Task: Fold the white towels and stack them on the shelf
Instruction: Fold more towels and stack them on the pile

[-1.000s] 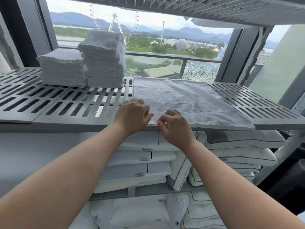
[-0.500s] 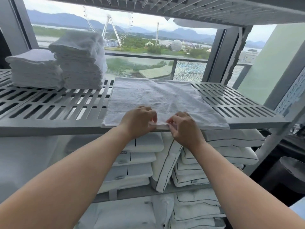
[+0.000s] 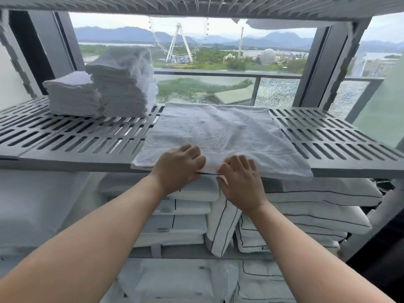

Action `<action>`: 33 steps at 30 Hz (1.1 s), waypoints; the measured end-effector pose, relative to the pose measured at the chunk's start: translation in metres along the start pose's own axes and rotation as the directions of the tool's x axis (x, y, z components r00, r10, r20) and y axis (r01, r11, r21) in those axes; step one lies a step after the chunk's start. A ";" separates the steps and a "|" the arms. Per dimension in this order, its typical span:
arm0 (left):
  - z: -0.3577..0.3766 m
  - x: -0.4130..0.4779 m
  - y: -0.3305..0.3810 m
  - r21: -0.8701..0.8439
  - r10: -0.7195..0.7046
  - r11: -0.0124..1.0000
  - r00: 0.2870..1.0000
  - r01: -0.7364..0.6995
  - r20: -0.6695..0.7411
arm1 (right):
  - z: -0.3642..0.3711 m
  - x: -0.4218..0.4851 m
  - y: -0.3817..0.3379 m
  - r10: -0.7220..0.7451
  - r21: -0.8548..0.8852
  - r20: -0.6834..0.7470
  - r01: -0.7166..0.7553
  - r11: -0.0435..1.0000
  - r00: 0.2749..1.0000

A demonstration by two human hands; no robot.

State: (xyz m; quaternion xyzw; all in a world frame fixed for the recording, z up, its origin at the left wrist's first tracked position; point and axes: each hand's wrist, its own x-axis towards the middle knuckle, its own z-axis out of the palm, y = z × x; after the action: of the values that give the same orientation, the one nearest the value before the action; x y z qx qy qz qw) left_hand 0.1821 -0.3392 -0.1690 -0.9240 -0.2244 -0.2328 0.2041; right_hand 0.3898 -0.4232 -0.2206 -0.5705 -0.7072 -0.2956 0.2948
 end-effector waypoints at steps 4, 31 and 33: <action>0.001 0.000 0.005 0.110 0.008 0.994 0.999 -0.004 -0.043 | -0.002 0.001 0.001 -0.011 -0.047 -0.009 0.011 0.999 1.000; 0.013 0.008 -0.007 -0.190 -0.199 0.964 0.979 0.187 -0.042 | -0.016 0.027 -0.033 0.431 0.019 0.117 -0.436 0.900 0.895; 0.014 0.008 -0.010 -0.283 -0.216 0.938 0.976 0.199 -0.032 | -0.018 0.030 -0.031 0.438 0.037 0.143 -0.447 0.894 0.887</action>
State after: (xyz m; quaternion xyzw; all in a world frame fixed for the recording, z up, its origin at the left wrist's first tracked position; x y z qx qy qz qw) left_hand 0.1880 -0.3218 -0.1739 -0.9070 -0.2791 -0.3109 0.0535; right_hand 0.3558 -0.4233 -0.1882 -0.7244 -0.5860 -0.1579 0.3269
